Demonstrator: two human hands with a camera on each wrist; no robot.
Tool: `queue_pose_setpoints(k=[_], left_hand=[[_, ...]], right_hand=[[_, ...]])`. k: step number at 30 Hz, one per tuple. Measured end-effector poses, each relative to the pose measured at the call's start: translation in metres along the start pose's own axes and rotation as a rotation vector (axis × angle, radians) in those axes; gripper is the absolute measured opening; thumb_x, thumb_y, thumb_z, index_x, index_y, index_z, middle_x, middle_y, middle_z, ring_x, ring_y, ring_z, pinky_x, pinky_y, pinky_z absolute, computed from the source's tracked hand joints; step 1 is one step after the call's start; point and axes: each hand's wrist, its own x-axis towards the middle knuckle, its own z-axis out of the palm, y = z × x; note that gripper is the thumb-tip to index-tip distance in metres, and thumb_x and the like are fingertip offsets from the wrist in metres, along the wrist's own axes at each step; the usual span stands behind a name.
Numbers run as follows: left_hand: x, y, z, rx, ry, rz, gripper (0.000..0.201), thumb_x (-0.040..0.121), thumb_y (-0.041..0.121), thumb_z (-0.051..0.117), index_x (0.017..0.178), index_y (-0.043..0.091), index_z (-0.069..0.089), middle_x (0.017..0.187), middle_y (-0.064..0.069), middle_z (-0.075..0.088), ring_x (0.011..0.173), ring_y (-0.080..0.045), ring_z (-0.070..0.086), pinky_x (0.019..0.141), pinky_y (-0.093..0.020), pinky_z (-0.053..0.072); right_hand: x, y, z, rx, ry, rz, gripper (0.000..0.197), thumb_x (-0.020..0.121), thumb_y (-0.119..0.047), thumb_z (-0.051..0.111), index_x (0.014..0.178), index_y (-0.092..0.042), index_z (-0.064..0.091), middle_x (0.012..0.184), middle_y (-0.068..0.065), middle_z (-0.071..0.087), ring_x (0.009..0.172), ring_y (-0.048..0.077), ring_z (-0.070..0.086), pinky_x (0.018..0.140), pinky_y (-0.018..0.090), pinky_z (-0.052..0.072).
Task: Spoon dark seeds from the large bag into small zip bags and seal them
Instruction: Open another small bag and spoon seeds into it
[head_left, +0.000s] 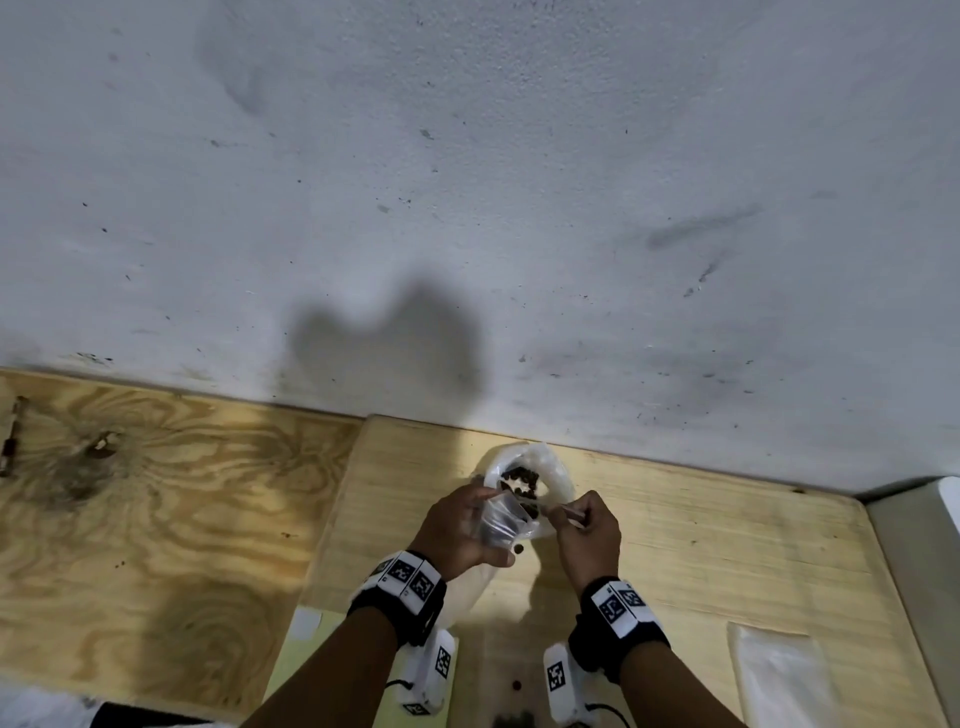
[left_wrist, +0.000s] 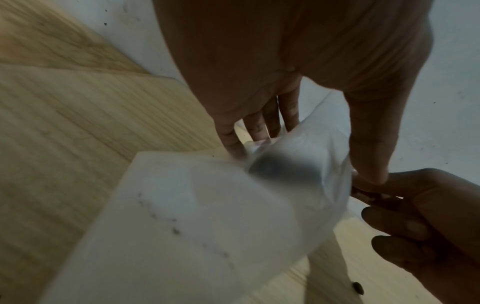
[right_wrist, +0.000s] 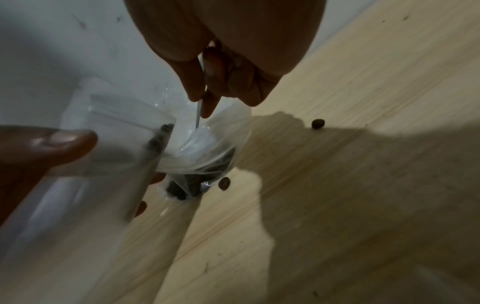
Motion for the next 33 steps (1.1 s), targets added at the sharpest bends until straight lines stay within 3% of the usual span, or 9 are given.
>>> queue_pose_setpoints(k=[3, 9, 11, 16, 18, 25, 28, 30, 33], left_hand=[[0.002, -0.001, -0.001, -0.028, -0.007, -0.012, 0.088, 0.049, 0.025, 0.096, 0.129, 0.025, 0.057, 0.124, 0.007, 0.062, 0.114, -0.010, 0.059, 0.098, -0.029, 0.050], [0.002, -0.001, -0.001, -0.065, -0.045, -0.025, 0.087, 0.052, 0.017, 0.096, 0.130, 0.020, 0.057, 0.118, 0.009, 0.064, 0.106, -0.005, 0.062, 0.077, -0.004, 0.045], [0.001, -0.001, -0.003, -0.071, -0.027, -0.034, 0.088, 0.052, 0.016, 0.096, 0.130, 0.021, 0.056, 0.119, 0.009, 0.062, 0.105, -0.004, 0.060, 0.072, -0.001, 0.044], [0.000, -0.001, -0.003, -0.027, 0.017, -0.021, 0.090, 0.050, 0.024, 0.096, 0.130, 0.025, 0.055, 0.124, 0.010, 0.056, 0.114, -0.011, 0.056, 0.090, -0.019, 0.045], [-0.002, -0.001, -0.001, -0.020, 0.037, -0.015, 0.089, 0.050, 0.023, 0.096, 0.129, 0.025, 0.055, 0.124, 0.010, 0.054, 0.114, -0.011, 0.054, 0.093, -0.022, 0.045], [-0.009, 0.004, 0.010, 0.012, 0.128, 0.000, 0.092, 0.048, 0.026, 0.096, 0.130, 0.018, 0.055, 0.137, 0.005, 0.047, 0.122, -0.016, 0.050, 0.104, -0.033, 0.046], [-0.012, 0.006, 0.014, 0.042, 0.154, 0.011, 0.094, 0.051, 0.029, 0.096, 0.133, 0.015, 0.053, 0.142, 0.002, 0.043, 0.130, -0.018, 0.045, 0.108, -0.028, 0.038], [-0.015, 0.008, 0.017, 0.079, 0.169, 0.017, 0.094, 0.055, 0.031, 0.094, 0.136, 0.015, 0.050, 0.143, 0.001, 0.041, 0.132, -0.017, 0.042, 0.105, -0.018, 0.031], [-0.018, 0.011, 0.020, 0.099, 0.176, 0.039, 0.093, 0.057, 0.031, 0.093, 0.137, 0.014, 0.049, 0.144, -0.002, 0.041, 0.133, -0.017, 0.041, 0.101, -0.014, 0.027]], right_hand=[[-0.001, 0.001, 0.005, 0.002, 0.003, 0.015, 0.028, 0.079, -0.004, 0.073, 0.068, -0.010, 0.049, 0.067, 0.003, 0.057, 0.065, 0.018, 0.052, 0.059, 0.028, 0.039], [0.004, -0.001, 0.014, 0.132, 0.009, 0.211, 0.028, 0.074, -0.009, 0.077, 0.064, -0.013, 0.051, 0.064, 0.004, 0.055, 0.060, 0.021, 0.050, 0.062, 0.031, 0.042], [0.008, 0.001, 0.008, 0.175, 0.029, 0.269, 0.024, 0.071, -0.010, 0.078, 0.066, -0.012, 0.055, 0.064, 0.008, 0.056, 0.058, 0.021, 0.049, 0.059, 0.032, 0.040], [0.013, 0.004, -0.020, 0.294, 0.083, 0.351, 0.025, 0.075, -0.007, 0.078, 0.069, -0.011, 0.054, 0.051, 0.007, 0.042, 0.043, 0.017, 0.034, 0.046, 0.027, 0.028], [0.012, 0.004, -0.032, 0.327, 0.086, 0.347, 0.028, 0.077, -0.004, 0.075, 0.066, -0.013, 0.051, 0.050, 0.005, 0.039, 0.042, 0.016, 0.030, 0.044, 0.025, 0.026], [0.004, -0.002, -0.066, 0.422, 0.066, 0.234, 0.038, 0.081, -0.005, 0.073, 0.062, -0.018, 0.043, 0.074, 0.018, 0.051, 0.043, 0.016, 0.024, 0.047, 0.026, 0.020], [-0.005, -0.005, -0.074, 0.426, 0.025, 0.164, 0.035, 0.083, -0.004, 0.072, 0.062, -0.016, 0.047, 0.075, 0.020, 0.053, 0.045, 0.016, 0.026, 0.046, 0.025, 0.021], [-0.011, -0.005, -0.077, 0.407, -0.004, 0.125, 0.033, 0.084, -0.002, 0.071, 0.065, -0.015, 0.047, 0.074, 0.018, 0.052, 0.045, 0.016, 0.027, 0.043, 0.023, 0.023], [-0.019, -0.002, -0.078, 0.375, -0.010, 0.070, 0.032, 0.083, 0.000, 0.072, 0.069, -0.012, 0.045, 0.071, 0.015, 0.050, 0.045, 0.015, 0.028, 0.041, 0.022, 0.026]])
